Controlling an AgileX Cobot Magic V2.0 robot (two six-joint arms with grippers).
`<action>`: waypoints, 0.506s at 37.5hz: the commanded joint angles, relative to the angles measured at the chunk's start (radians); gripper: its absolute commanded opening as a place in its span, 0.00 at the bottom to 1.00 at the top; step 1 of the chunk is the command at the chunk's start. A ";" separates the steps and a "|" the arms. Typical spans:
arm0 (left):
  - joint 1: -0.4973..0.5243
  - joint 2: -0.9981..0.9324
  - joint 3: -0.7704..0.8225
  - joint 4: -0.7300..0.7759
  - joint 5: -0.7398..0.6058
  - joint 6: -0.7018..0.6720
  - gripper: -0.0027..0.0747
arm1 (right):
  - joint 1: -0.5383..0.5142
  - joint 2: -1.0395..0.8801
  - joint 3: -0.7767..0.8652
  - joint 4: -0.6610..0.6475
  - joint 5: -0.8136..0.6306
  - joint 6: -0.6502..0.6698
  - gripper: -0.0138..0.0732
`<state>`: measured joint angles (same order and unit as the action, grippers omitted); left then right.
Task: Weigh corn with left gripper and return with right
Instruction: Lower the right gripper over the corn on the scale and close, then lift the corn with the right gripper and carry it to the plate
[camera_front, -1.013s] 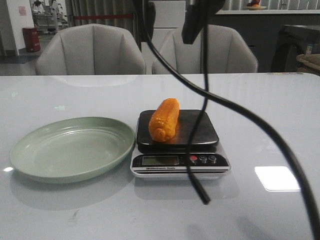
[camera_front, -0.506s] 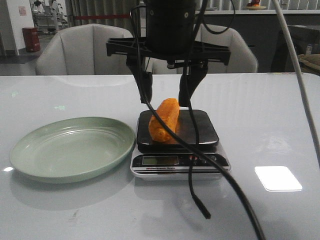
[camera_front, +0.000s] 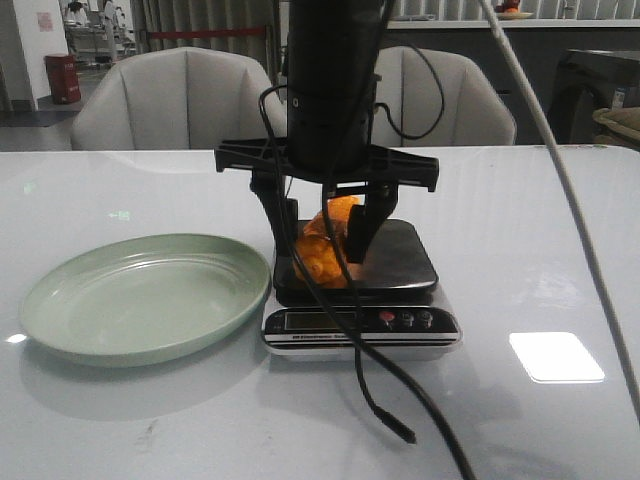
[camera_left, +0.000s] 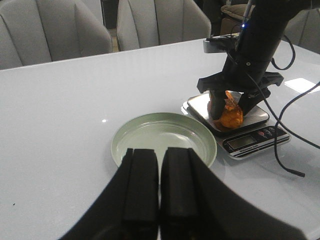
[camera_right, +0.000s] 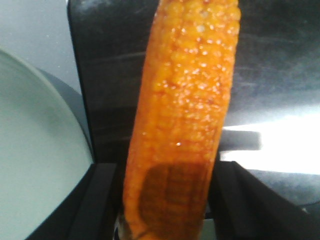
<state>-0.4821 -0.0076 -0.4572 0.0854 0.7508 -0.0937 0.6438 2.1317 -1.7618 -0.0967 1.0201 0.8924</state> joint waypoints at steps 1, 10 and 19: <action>0.001 -0.009 -0.024 0.003 -0.075 0.000 0.18 | -0.014 -0.041 -0.037 -0.010 -0.005 0.001 0.61; 0.001 -0.009 -0.024 0.003 -0.075 0.000 0.18 | -0.016 -0.039 -0.094 0.011 0.048 -0.004 0.32; 0.001 -0.009 -0.024 0.003 -0.075 0.000 0.18 | 0.043 -0.039 -0.234 0.126 0.149 -0.086 0.32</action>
<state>-0.4821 -0.0076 -0.4572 0.0854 0.7508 -0.0937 0.6581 2.1568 -1.9268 -0.0109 1.1496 0.8393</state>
